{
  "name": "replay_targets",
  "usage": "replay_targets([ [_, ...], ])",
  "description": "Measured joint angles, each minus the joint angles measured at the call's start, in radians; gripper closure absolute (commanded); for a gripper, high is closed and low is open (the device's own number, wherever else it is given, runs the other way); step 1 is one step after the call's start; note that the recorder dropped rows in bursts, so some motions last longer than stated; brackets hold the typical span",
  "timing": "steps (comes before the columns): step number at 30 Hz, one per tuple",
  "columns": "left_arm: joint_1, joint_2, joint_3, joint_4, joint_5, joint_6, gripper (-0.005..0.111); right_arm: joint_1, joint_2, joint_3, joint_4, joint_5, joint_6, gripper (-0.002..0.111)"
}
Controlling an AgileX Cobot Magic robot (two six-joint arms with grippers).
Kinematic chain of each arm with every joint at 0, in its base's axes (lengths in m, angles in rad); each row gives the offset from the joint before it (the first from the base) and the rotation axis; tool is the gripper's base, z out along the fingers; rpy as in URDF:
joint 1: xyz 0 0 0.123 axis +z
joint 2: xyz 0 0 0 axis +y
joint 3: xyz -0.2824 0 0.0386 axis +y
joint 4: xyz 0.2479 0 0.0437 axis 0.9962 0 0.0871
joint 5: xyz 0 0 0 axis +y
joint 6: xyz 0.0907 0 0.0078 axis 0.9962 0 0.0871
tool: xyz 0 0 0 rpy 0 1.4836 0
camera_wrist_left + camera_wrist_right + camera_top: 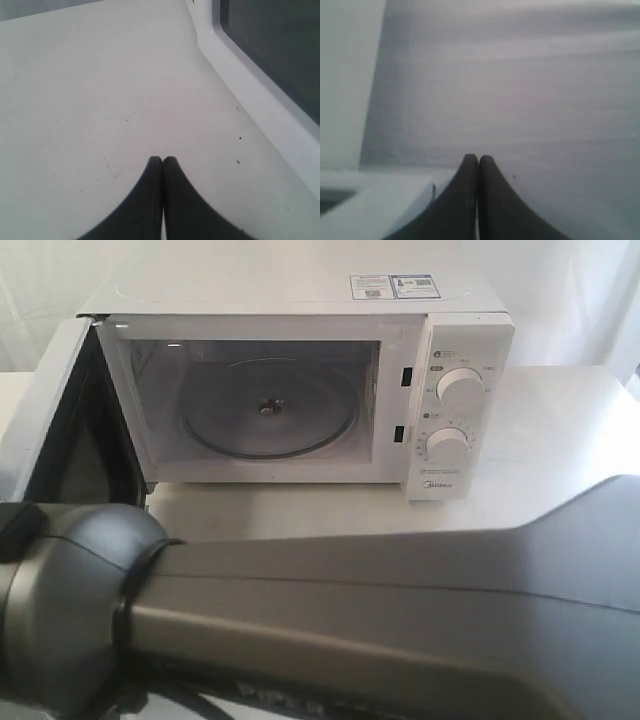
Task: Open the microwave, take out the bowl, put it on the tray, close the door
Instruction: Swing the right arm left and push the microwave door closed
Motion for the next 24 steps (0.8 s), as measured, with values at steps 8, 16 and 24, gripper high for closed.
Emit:
replay_targets([
  [8,0.0,0.0,0.0,0.0,0.0,0.0,0.107,-0.106,0.0,0.0,0.002,0.375,-0.032,0.108],
  [16,0.0,0.0,0.0,0.0,0.0,0.0,0.107,-0.223,-0.011,0.0,0.03,0.414,0.249,0.108],
  [24,0.0,0.0,0.0,0.0,0.0,0.0,0.107,-0.366,-0.013,0.071,0.072,0.403,0.319,0.108],
])
